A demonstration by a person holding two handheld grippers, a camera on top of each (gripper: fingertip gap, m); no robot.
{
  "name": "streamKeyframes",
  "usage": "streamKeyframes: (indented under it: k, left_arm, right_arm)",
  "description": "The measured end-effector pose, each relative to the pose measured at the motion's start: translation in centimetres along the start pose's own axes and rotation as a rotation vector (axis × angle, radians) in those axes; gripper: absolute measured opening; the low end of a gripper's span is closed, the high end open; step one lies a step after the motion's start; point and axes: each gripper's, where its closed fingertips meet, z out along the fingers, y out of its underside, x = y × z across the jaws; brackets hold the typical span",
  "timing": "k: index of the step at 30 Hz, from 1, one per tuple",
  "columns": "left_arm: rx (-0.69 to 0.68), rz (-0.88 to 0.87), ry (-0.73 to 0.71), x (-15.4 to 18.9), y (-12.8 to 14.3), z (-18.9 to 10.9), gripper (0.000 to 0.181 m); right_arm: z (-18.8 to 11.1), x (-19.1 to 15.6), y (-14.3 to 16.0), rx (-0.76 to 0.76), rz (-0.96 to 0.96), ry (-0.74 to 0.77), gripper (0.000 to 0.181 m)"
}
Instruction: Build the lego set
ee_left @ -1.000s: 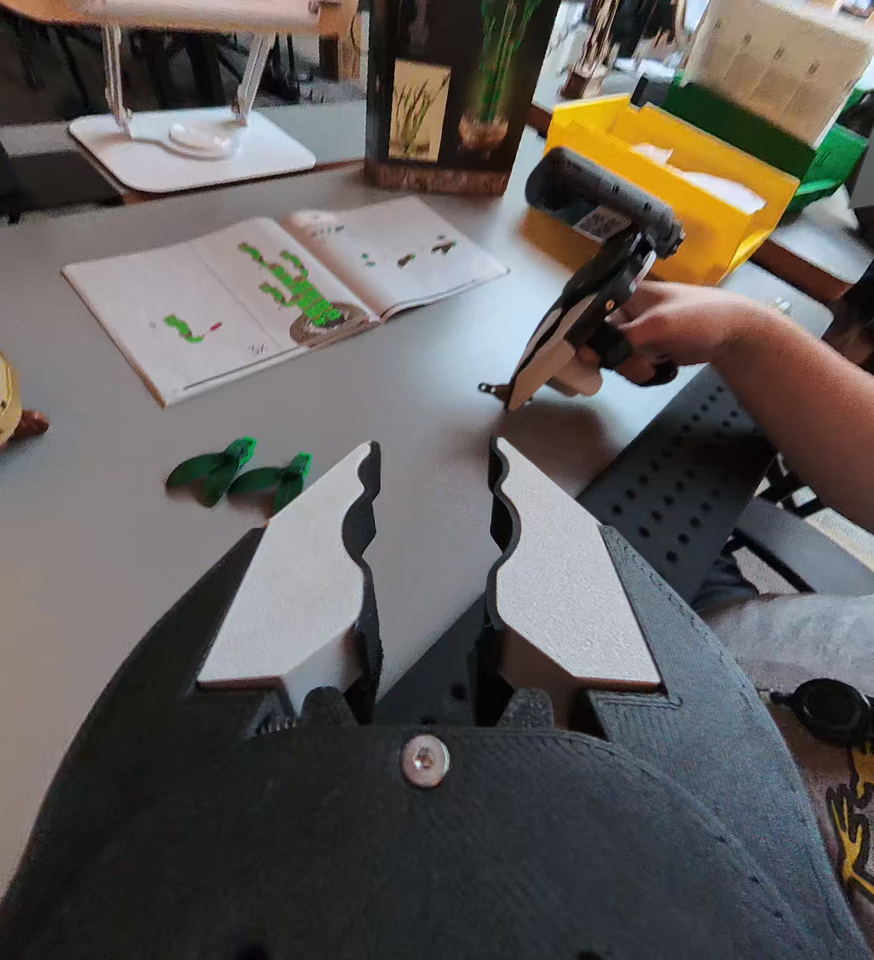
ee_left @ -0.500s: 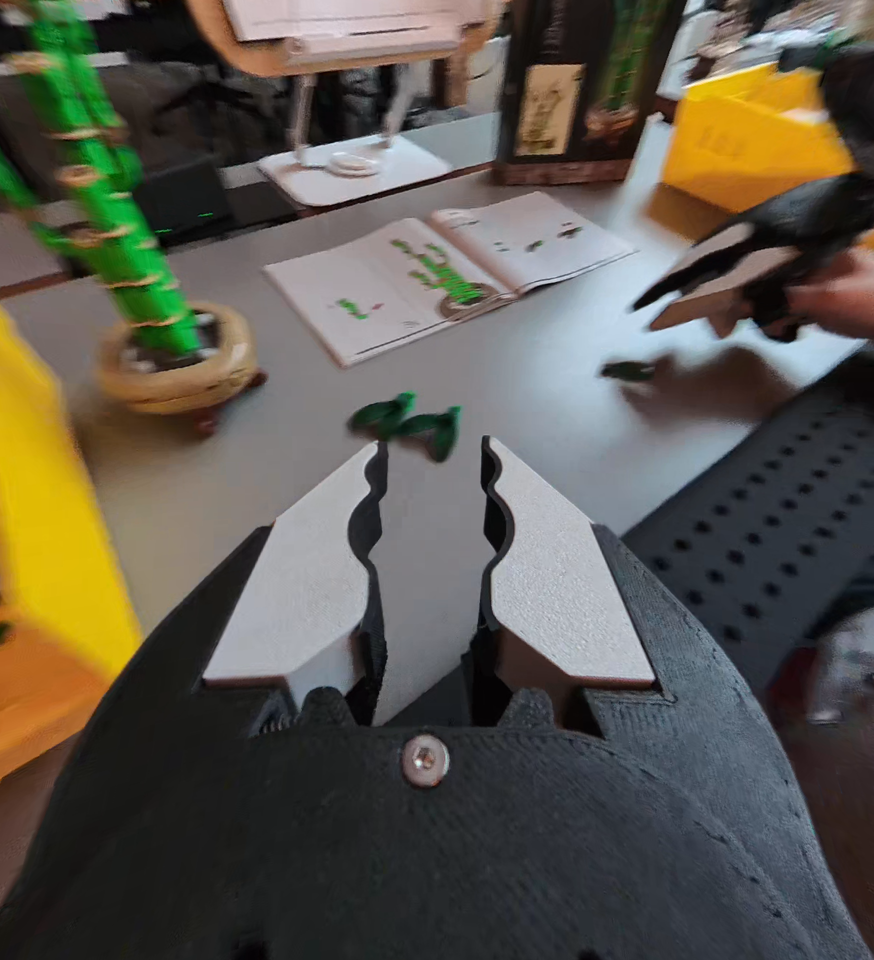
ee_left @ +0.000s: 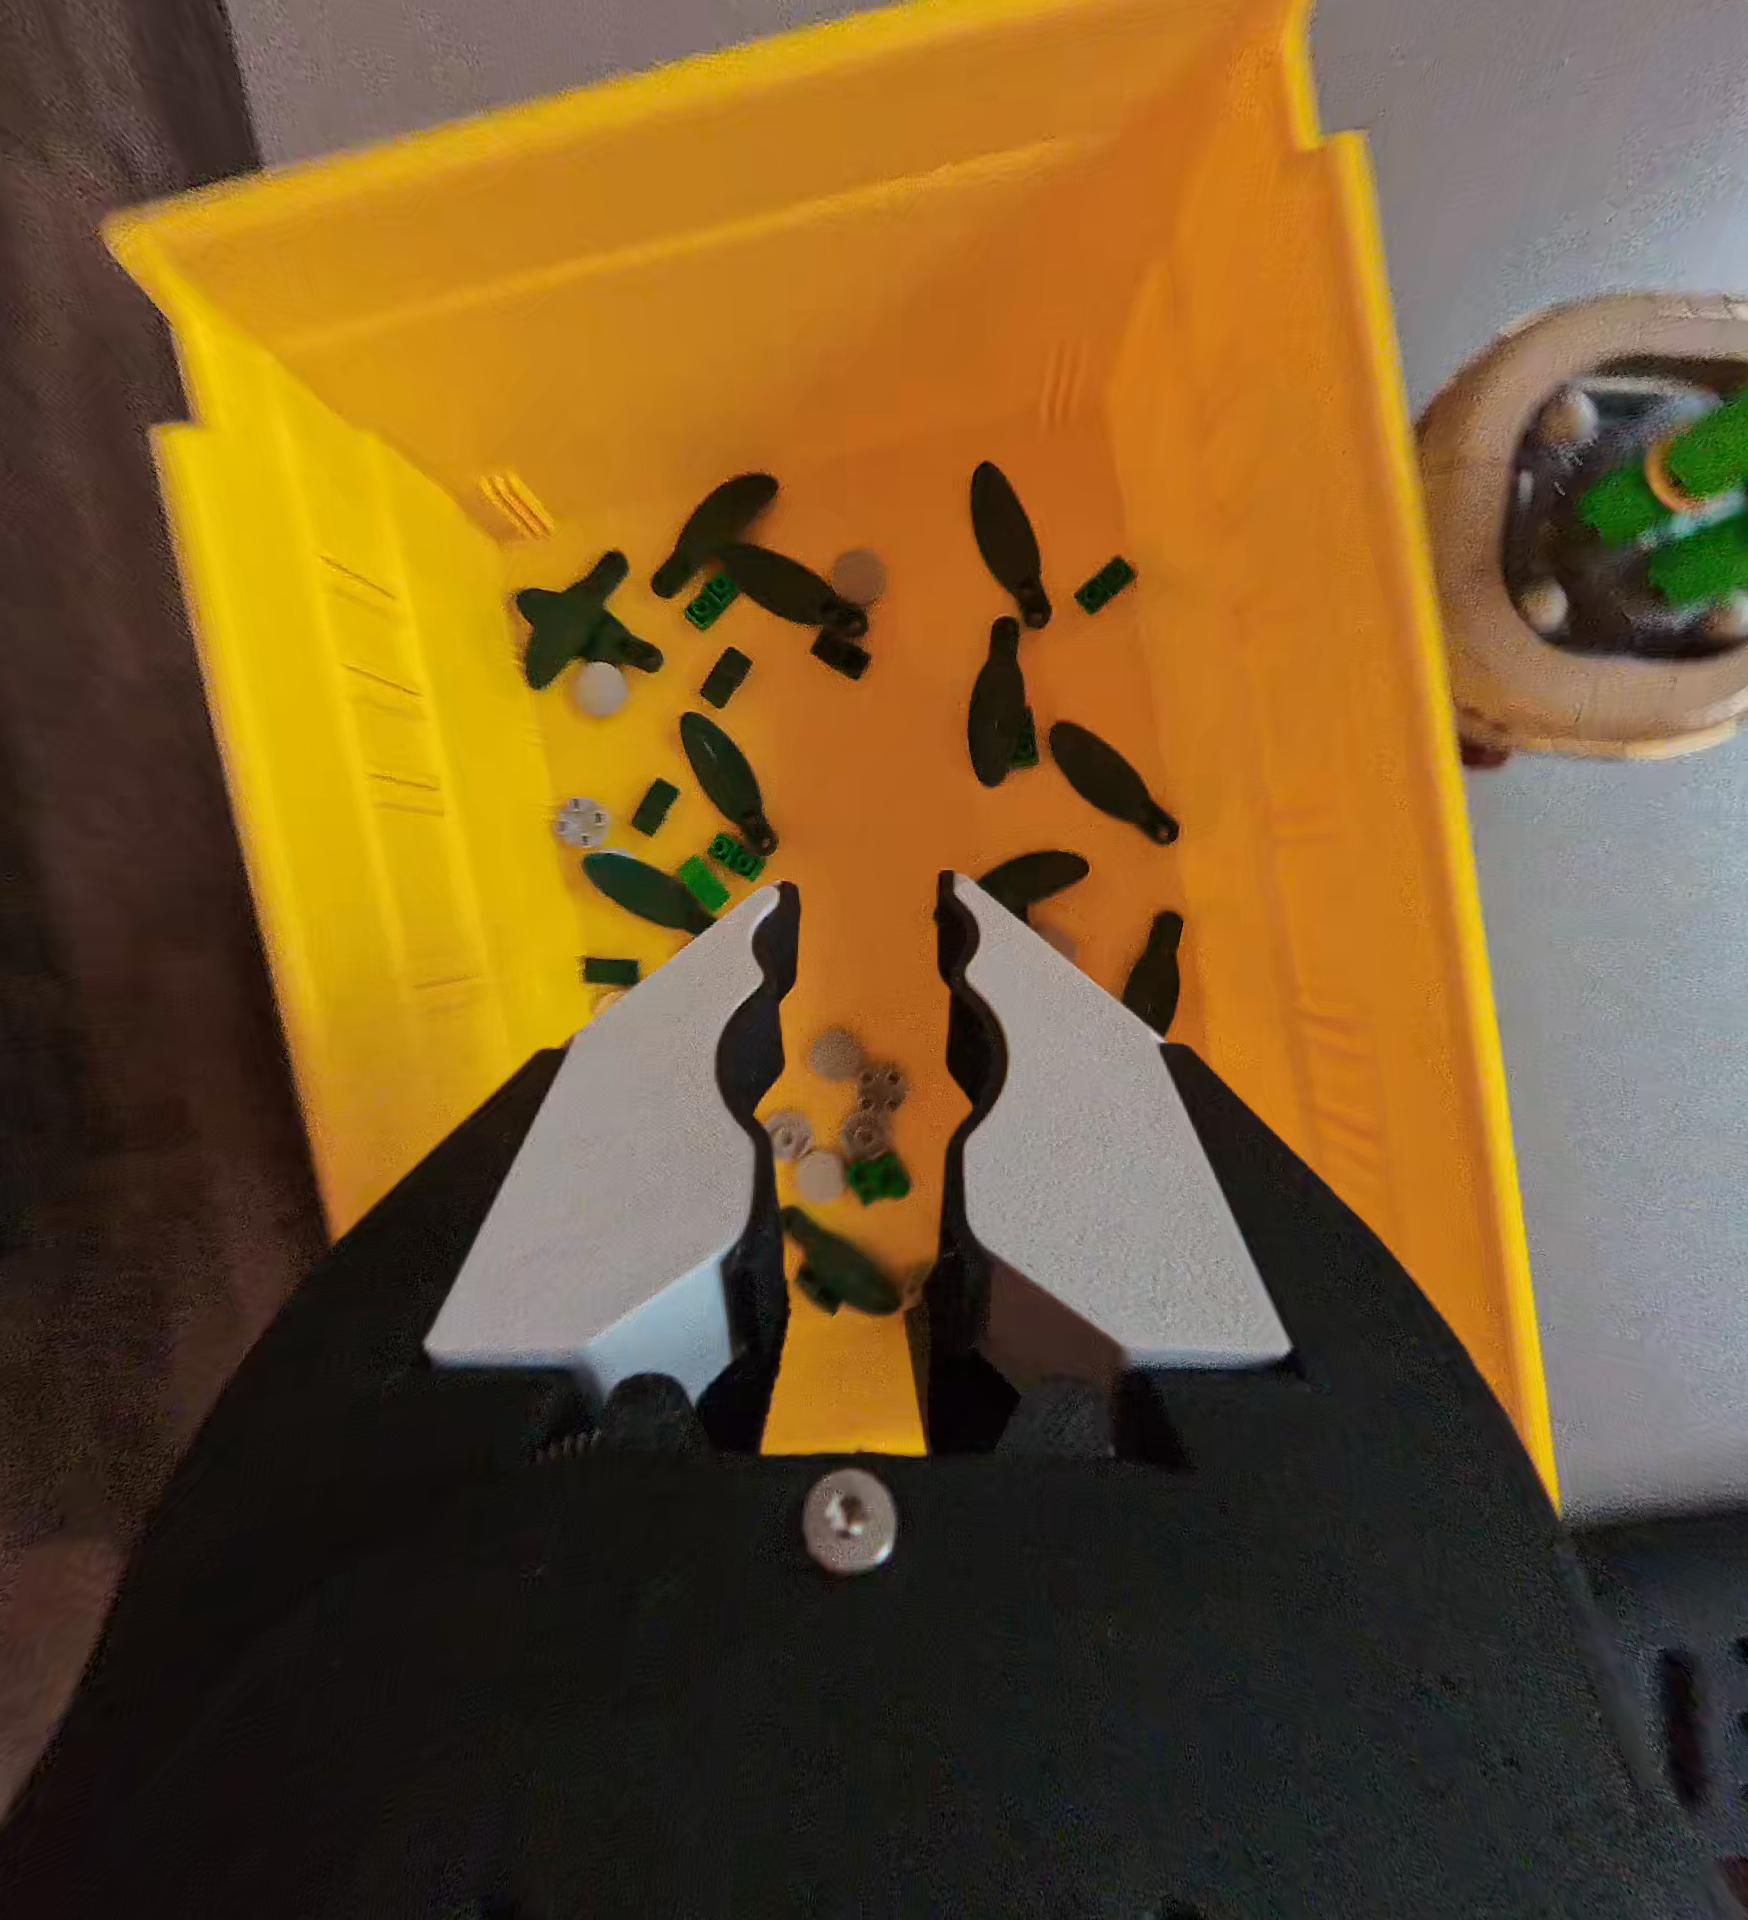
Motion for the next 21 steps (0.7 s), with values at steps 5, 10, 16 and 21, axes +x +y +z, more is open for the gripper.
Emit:
streamKeyframes:
  k: [5, 10, 16, 21]
  left_arm:
    - [-0.151, -0.099, -0.003, -1.0, 0.9, 5.7, 0.025]
    - [-0.230, -0.055, -0.121, -2.7, 1.8, 7.2, 0.023]
    - [-0.253, -0.044, -0.155, -3.5, 2.3, 8.1, 0.013]
    - [-0.227, -0.003, -0.178, -3.9, 2.3, 7.9, 0.007]
  right_arm:
    - [-0.1, 0.4, 0.0, 0.011, 0.028, -0.003, 0.031]
    - [0.0, 0.2, 0.0, 0.006, 0.020, -0.004, 0.031]
    - [0.4, -0.2, 0.6, -0.034, 0.013, -0.026, 0.031]
    - [0.5, -0.9, 0.6, -0.042, -0.021, -0.044, 0.030]
